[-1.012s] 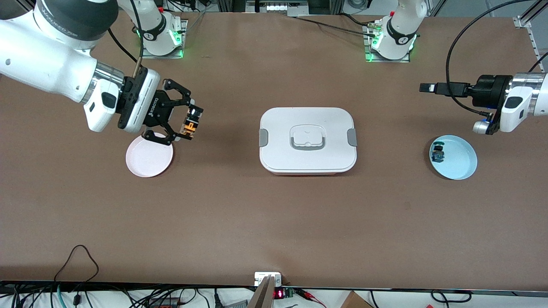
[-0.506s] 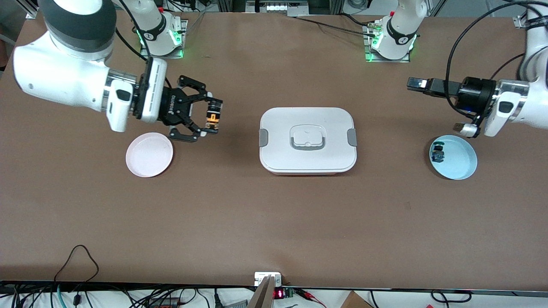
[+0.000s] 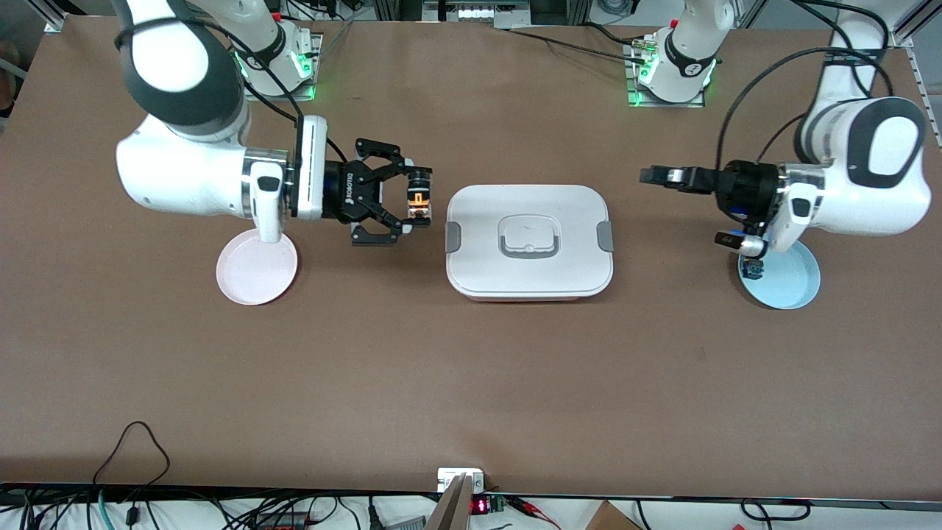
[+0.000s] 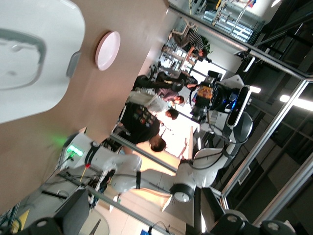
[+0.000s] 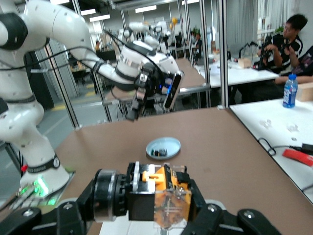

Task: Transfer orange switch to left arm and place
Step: 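Grasp the orange switch with the left gripper above the white box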

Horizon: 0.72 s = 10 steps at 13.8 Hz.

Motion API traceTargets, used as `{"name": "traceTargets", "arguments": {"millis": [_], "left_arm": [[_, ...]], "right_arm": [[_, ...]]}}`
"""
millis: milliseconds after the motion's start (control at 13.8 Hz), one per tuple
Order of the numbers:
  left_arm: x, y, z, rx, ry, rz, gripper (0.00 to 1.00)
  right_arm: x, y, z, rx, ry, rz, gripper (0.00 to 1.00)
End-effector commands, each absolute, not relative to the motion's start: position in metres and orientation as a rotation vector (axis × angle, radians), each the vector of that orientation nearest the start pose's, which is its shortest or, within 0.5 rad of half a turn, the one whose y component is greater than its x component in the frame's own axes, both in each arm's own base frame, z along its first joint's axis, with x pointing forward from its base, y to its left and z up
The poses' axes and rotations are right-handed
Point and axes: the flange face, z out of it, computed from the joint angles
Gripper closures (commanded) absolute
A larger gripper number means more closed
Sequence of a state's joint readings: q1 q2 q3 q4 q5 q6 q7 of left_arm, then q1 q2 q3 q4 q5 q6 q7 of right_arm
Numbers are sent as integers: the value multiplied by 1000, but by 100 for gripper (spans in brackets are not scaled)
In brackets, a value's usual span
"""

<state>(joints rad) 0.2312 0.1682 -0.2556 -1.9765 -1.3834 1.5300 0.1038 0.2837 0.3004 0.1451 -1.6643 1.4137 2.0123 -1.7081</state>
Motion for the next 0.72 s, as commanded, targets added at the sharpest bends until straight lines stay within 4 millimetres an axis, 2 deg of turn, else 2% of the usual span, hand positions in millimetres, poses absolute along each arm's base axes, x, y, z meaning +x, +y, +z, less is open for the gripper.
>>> {"name": "traceTargets", "arguments": {"millis": [0, 145, 289, 506, 578, 651], "left_arm": [[553, -156, 440, 1600, 318, -405, 0], [556, -182, 444, 1549, 360, -372, 0], [561, -191, 446, 1559, 383, -338, 0], [556, -258, 445, 1560, 410, -329, 0], [553, -275, 449, 1573, 415, -311, 0], [555, -282, 454, 1589, 425, -277, 0]], "right_arm": [[587, 343, 487, -1383, -1198, -947, 98], [588, 345, 484, -1380, -1170, -951, 99], [584, 357, 480, -1369, -1163, -944, 99], [579, 373, 468, -1368, -1123, -942, 99], [577, 378, 467, -1375, -1124, -944, 98], [575, 382, 466, -1378, -1127, -941, 99]]}}
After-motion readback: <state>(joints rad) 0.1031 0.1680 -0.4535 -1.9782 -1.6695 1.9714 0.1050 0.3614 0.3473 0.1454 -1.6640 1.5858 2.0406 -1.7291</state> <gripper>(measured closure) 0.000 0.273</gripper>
